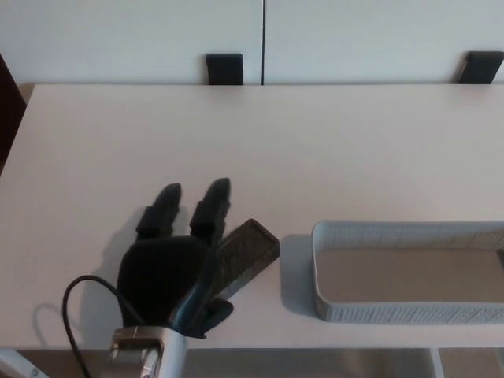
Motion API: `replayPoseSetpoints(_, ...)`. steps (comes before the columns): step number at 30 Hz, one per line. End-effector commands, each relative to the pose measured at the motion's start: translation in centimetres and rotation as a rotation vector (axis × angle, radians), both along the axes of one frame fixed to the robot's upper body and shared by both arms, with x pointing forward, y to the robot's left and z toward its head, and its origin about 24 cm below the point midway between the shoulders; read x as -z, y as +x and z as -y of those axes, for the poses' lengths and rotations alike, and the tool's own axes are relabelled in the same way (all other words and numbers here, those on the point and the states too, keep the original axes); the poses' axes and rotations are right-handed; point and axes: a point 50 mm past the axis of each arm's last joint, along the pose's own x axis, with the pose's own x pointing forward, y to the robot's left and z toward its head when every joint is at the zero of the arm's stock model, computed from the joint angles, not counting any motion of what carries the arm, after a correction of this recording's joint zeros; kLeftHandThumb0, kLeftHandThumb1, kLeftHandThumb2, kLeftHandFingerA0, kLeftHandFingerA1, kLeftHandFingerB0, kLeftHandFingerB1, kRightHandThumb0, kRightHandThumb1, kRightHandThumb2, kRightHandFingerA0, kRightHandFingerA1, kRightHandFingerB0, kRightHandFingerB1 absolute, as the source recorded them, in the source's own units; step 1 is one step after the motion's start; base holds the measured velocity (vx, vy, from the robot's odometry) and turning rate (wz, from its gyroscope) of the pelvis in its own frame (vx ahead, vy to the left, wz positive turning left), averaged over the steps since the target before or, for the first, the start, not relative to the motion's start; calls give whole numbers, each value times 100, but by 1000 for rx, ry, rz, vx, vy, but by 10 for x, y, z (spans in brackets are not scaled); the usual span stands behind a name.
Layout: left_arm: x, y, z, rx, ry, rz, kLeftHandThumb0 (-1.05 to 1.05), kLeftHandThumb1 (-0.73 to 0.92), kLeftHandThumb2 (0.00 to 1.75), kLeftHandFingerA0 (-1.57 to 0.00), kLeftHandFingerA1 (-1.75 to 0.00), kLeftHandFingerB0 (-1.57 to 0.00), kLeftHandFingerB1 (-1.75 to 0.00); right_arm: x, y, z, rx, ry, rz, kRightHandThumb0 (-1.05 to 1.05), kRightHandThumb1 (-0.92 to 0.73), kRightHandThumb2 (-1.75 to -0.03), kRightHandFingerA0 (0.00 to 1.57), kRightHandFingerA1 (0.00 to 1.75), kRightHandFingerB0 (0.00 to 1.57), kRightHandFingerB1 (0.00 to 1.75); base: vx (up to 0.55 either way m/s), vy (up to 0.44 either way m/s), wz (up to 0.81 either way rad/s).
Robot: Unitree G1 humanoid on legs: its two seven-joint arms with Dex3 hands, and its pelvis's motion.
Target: The robot walks towards a desk on which an eraser is kept on the left hand side and a container is kept on the right hand side. The robot picks up the eraser using its left hand and places it in the container.
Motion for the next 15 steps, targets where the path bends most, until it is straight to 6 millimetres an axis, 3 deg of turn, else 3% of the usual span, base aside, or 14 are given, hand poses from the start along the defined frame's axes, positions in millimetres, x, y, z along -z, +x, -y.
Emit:
replayPoseSetpoints(1, 2, 2, -8, -70, 70, 43, -51, 35, 66, 0, -1, -1, -7, -1, 3, 3, -10, -23, 35, -32, -56, -57, 62, 45, 42, 40, 0, 0, 0)
replayPoseSetpoints(6, 5, 6, -6, -48, 58, -18, -51, 35, 66, 0, -1, -6, -11, -4, 3, 2, -13, -29, 35, -32, -56, -57, 62, 44, 43, 40, 0, 0, 0)
replayPoseSetpoints(9, 8, 8, -6, -36, -29, -100, -44, 32, 70, -1, -21, -3, -22, -4, 2, 2, -18, -24, 34, -33, -56, -57, 61, 44, 43, 40, 0, 0, 0)
replayPoseSetpoints(12, 7, 13, -7, -13, -51, -137, -44, 32, 70, -2, -26, -4, -27, -5, 4, 2, -23, -38, 42, -32, -56, -56, 63, 44, 44, 40, 0, 0, 0)
replayPoseSetpoints(13, 7, 15, -8, -7, -52, -160, -44, 44, 55, -7, -26, -7, -24, -4, 5, 2, -21, -35, 41, -32, -56, -57, 62, 44, 44, 40, 0, 0, 0)
replayPoseSetpoints(15, 7, 19, -10, 13, -94, -227, -43, 44, 56, -8, -27, -7, -23, -5, 5, 2, -18, -21, 33, -31, -56, -57, 61, 44, 43, 40, 0, 0, 0)
